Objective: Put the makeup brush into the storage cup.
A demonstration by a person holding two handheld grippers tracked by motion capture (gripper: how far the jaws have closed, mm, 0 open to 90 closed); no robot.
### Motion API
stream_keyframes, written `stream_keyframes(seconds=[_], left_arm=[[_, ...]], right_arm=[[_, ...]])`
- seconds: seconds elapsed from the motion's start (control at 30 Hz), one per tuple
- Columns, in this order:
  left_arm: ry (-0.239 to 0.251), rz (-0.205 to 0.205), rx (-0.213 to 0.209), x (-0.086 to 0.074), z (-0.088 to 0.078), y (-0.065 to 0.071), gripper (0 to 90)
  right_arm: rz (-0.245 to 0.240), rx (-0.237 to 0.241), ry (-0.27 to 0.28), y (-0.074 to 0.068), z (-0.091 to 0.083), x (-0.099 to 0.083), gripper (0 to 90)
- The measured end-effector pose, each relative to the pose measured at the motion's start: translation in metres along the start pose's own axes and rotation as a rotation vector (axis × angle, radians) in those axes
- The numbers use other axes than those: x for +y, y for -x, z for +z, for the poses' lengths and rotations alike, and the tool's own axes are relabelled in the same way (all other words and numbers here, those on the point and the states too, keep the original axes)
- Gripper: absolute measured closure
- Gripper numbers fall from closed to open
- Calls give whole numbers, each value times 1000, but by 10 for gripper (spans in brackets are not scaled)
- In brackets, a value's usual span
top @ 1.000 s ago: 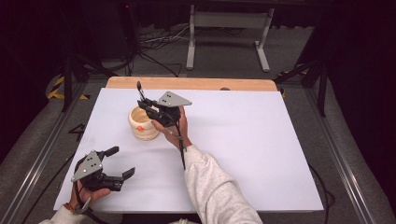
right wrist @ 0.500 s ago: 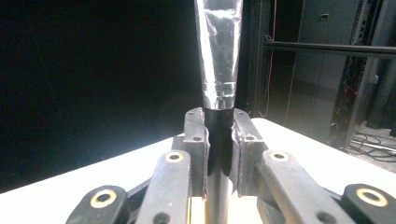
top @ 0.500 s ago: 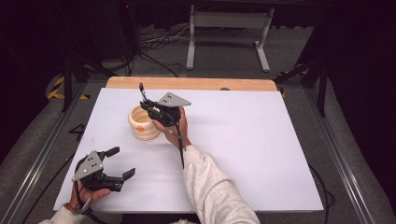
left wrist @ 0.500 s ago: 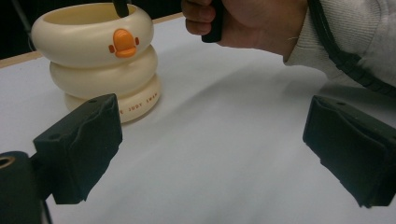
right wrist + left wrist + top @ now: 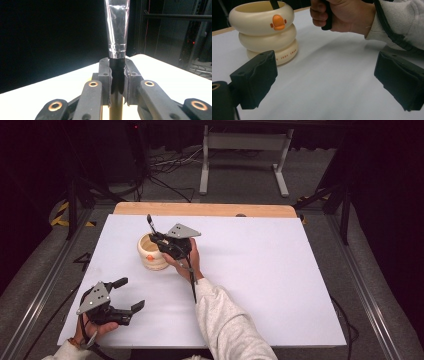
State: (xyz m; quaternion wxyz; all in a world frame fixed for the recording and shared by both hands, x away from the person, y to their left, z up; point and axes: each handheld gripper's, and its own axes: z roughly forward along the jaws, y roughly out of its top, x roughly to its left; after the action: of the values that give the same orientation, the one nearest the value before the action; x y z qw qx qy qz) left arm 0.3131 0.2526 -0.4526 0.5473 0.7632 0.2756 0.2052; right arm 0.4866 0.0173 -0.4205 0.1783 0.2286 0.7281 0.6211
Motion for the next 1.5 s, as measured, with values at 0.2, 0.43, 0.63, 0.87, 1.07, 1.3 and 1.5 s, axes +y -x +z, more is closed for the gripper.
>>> stream_keyframes(seconds=[0.2,0.43,0.63,0.87,1.07,1.3,1.5], left_arm=[[-2,0,0,0,0,0,58],[-5,-3,0,0,1,0,58],[-5,-4,0,0,1,0,58],[-6,-2,0,0,1,0,58],[-8,1,0,0,1,0,58],[-10,4,1,0,2,0,58],[-12,8,1,0,2,0,58]], right_arm=[[-2,-1,-5,-3,-4,-2,797],[-1,-19,-20,-1,-7,-5,796],[4,-24,-26,0,-9,-6,795],[-7,-38,-24,0,-11,-3,738],[9,-49,-5,3,-16,-2,622],[-13,-83,2,7,-30,5,513],[-41,-114,6,10,-42,10,486]])
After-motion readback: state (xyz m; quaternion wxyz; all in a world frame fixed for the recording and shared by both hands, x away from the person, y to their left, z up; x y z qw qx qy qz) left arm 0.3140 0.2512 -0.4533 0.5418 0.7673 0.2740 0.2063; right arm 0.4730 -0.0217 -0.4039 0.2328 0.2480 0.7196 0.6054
